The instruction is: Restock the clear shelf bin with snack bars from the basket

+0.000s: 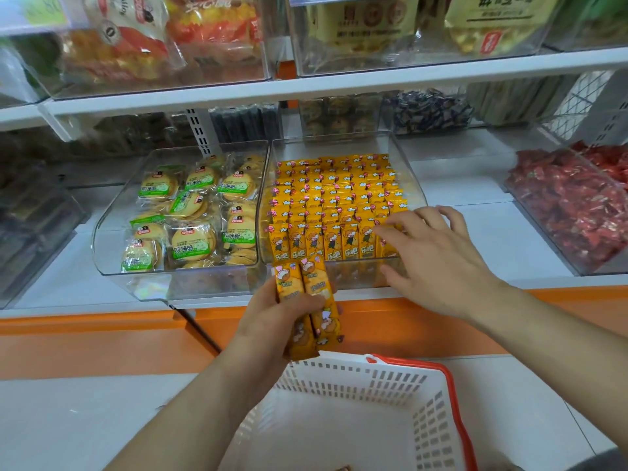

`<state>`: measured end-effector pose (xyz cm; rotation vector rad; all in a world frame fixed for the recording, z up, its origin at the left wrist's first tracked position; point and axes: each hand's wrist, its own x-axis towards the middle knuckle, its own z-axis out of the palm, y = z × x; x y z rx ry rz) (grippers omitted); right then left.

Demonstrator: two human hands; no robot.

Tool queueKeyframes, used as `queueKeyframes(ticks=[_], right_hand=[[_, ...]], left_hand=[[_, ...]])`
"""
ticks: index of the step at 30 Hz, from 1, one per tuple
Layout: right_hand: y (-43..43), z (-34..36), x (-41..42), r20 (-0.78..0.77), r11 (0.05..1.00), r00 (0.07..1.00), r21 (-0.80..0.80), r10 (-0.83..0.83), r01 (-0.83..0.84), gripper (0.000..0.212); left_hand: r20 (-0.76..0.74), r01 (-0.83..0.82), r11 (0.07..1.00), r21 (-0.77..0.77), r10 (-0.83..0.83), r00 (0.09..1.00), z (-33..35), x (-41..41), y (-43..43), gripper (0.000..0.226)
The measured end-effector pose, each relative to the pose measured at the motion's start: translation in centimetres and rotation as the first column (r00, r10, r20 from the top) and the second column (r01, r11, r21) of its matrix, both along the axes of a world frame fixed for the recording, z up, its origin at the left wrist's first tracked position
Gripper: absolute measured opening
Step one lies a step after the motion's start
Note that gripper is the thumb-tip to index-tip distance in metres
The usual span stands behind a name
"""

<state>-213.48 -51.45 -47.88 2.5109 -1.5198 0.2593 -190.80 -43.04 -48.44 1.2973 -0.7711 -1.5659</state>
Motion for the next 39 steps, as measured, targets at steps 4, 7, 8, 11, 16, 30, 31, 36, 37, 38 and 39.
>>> queueKeyframes(ticks=[4,7,8,11,16,30,31,36,37,38,39], right_hand=[[2.1,1.5,3.1,0.585,0.911,0.811,0.334,0.002,-0.243,0.041],[2.6,1.3,4.7,0.744,0.75,0.653,0.51,-0.138,-0.422,0.04],[2.5,1.2,4.8,0.747,0.755,0.654,0.495,-0.117,-0.43,0.04],[1.5,1.5,4.4,0.761,0.744,0.633,0.505,-0.145,-0.437,0.033],[0.2,1.6,2.9,0.851,0.7,0.304,0.525,-0.428,-0.484,0.036],[1.1,2.6,3.6,0.794,0.723,0.591,0.491,-0.142,-0.485,0.053],[0.4,2.9,3.0,0.815,0.78,0.567,0.432,-0.121,-0.454,0.047],[-2.6,2.8,1.1,0.802,0.965,0.597,0.178,-0.029,-0.193,0.036],[-3.1,2.6,0.8,0.744,0.972,0.668,0.164,-0.01,-0.168,0.036],[-3.4,2.5,0.6,0.642,0.976,0.767,0.165,0.005,-0.144,0.036],[-3.7,2.4,0.5,0.505,0.977,0.863,0.173,0.019,-0.123,0.035]], left_hand=[[-0.001,0.067,0.995,-0.07,-0.068,0.998,-0.1,0.0,0.1,0.056],[0.063,0.123,0.986,-0.115,-0.117,0.991,-0.1,0.0,0.2,0.052],[0.085,0.141,0.982,-0.125,-0.131,0.988,-0.2,0.0,0.2,0.051],[0.112,0.165,0.976,-0.14,-0.15,0.982,-0.2,0.2,0.1,0.05],[0.094,0.049,0.989,-0.143,-0.035,0.995,-0.1,0.9,-0.3,0.046],[0.206,0.017,0.977,-0.21,0.028,0.978,0.3,1.2,-0.6,0.046],[0.235,0.029,0.983,-0.183,0.015,0.972,0.4,1.3,-0.6,0.051],[0.223,0.044,0.995,-0.088,-0.024,0.974,0.1,1.5,-0.8,0.021],[0.228,0.048,0.995,-0.082,-0.028,0.973,0.1,1.5,-0.8,0.022],[0.237,0.054,0.995,-0.083,-0.033,0.971,0.1,1.5,-0.8,0.022],[0.245,0.056,0.995,-0.084,-0.034,0.969,0.1,1.5,-0.8,0.021]])
